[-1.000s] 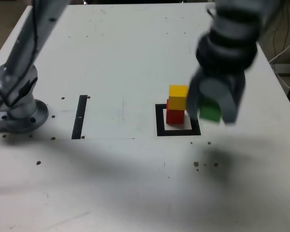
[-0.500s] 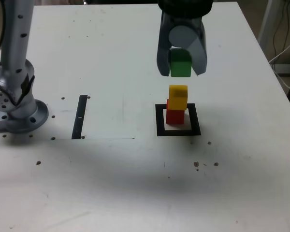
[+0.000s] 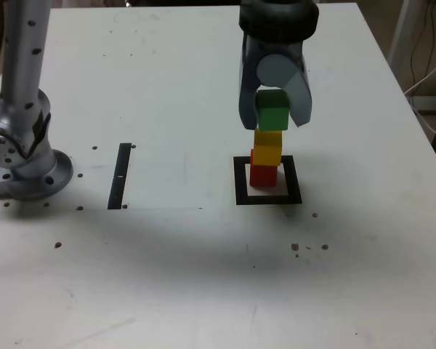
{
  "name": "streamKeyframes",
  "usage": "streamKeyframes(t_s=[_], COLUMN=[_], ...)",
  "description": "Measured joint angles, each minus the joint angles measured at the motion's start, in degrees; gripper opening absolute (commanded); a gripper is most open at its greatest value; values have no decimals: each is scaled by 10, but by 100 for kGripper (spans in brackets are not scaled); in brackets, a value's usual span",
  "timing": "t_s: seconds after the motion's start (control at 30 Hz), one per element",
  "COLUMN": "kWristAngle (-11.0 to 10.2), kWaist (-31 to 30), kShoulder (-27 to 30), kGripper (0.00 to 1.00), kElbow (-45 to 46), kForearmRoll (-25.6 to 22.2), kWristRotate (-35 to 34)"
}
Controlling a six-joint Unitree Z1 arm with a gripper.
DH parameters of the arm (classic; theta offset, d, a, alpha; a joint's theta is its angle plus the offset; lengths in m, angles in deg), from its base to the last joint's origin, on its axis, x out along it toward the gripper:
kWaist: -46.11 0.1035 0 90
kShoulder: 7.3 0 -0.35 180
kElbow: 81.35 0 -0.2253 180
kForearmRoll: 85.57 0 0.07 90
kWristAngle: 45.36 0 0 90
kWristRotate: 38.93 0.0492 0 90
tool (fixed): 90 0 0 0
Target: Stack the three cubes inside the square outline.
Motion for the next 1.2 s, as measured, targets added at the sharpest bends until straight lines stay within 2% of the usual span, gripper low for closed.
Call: streamKeyframes(t_s=[0.33, 0.4, 0.47, 0.6, 0.67, 1.0, 1.2], kWristAngle=[5, 6, 7, 11, 11, 14, 9], kWaist=[11, 13, 13, 13, 13, 13, 13], kShoulder=[-19, -21, -22, -25, -26, -24, -3], kGripper=[26, 29, 44, 87, 99, 100, 100], kElbow=[16, 17, 18, 24, 26, 35, 43], kForearmRoll=[13, 14, 15, 19, 20, 29, 35], kWristRotate=[1, 2, 3, 7, 8, 10, 10])
